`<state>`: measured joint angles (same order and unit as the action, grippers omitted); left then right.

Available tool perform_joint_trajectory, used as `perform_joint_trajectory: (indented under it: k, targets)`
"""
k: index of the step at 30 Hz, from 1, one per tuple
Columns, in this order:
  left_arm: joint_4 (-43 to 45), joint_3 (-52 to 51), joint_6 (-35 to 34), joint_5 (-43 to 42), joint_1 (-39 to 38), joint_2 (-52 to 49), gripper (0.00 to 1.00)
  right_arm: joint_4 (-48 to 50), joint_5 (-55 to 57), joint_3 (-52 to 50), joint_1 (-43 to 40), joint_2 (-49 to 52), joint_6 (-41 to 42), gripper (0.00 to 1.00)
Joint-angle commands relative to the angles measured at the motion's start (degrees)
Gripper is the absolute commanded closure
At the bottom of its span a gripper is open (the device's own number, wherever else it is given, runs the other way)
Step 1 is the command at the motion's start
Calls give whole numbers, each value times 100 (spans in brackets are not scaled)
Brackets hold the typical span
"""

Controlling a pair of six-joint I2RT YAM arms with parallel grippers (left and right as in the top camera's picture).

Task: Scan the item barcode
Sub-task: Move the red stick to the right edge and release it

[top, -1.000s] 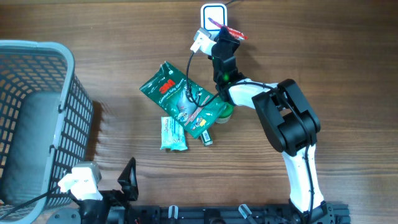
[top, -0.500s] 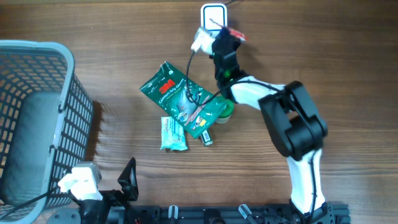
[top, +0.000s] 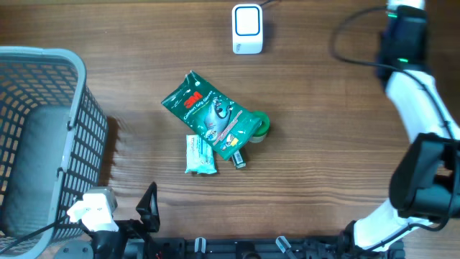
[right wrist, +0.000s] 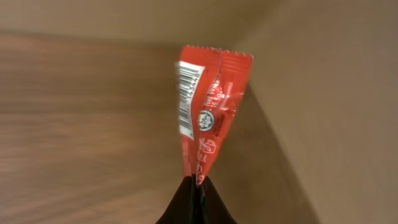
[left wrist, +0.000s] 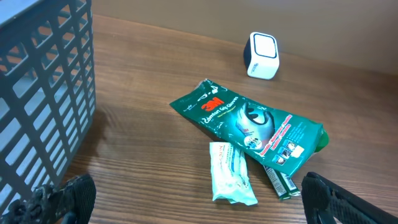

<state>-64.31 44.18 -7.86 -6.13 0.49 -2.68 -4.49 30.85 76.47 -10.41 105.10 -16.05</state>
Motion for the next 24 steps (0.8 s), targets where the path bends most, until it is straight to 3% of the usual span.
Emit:
perform_joint_trajectory:
  k: [1, 9, 11, 13, 15, 17, 24]
  targets:
    - [13, -4, -31, -87, 33, 35, 0, -85, -466, -9, -911, 179, 962, 96]
    - [15, -4, -31, -87, 33, 35, 0, -750, -1069, -9, -2389, 887, 2330, 93]
    - [15, -4, -31, -87, 33, 35, 0, -820, -1211, -4, -2514, 890, 2662, 76]
    - [13, -4, -33, -87, 33, 35, 0, -826, -1362, 52, -2505, 767, 2715, 44]
    - [13, -4, -31, -87, 33, 35, 0, -876, -1696, 94, -2452, 533, 3010, 25]
    - [13, -4, -31, -87, 33, 35, 0, -1064, -2739, 170, -2358, 17, 3226, 0]
    - [15, -4, -33, -87, 33, 35, 0, -2144, -4948, 170, -1410, -1569, 5504, 0]
